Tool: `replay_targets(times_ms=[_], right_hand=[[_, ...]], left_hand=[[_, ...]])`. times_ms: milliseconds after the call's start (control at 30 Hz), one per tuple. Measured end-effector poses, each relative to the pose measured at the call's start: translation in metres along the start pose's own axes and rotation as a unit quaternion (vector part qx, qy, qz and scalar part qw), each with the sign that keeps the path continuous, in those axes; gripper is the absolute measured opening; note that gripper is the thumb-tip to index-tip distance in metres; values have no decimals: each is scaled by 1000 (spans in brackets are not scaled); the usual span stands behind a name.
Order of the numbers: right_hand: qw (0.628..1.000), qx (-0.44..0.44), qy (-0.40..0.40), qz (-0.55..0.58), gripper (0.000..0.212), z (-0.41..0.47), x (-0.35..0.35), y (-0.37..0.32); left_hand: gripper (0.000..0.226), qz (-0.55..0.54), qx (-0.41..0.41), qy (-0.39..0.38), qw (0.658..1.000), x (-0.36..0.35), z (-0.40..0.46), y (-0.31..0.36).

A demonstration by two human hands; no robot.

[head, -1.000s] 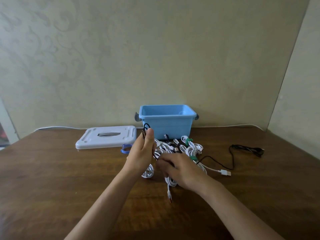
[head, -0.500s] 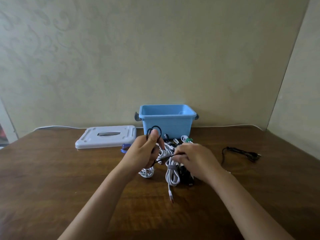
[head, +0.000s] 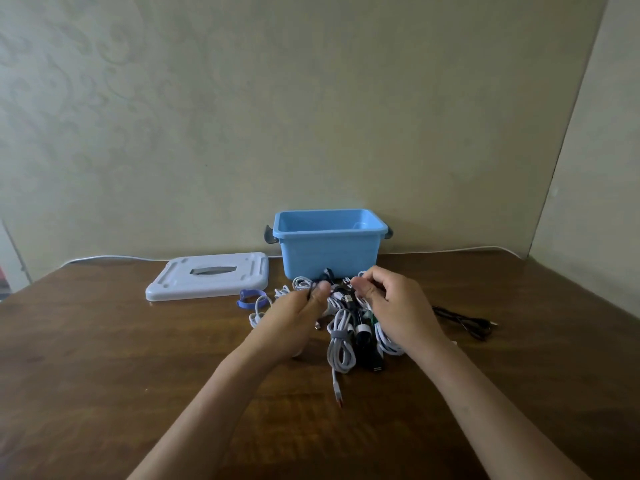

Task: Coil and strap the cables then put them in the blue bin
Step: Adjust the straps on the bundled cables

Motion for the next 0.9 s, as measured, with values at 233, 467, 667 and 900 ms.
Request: replay_targets(times_ms=[233,467,667,900], right_hand=[[1000,-26,4,-13,34,-2,-4,3],[990,20,-74,117,24,-11,-35,-21],[982,38,-114,148,23,-16,-48,-29],[992,43,-89,82,18,-16,-43,-29]], left_hand=[[58,-29,10,43,999,1,-1,-2],[68,-76,28,47,996,-1,-13,13],[83,-116,42,16,992,-7,-17,14],[59,-158,11,28,987,-9,-11,12]])
Point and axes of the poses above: each hand's wrist, its own z-axis towards the middle knuckle, its own x-axis out of the back of the hand, y = z × x, the point moved 8 cm from there along z, towards the middle knuckle, and after that the axes turned 1 degree about x, right-handed, at the moved point
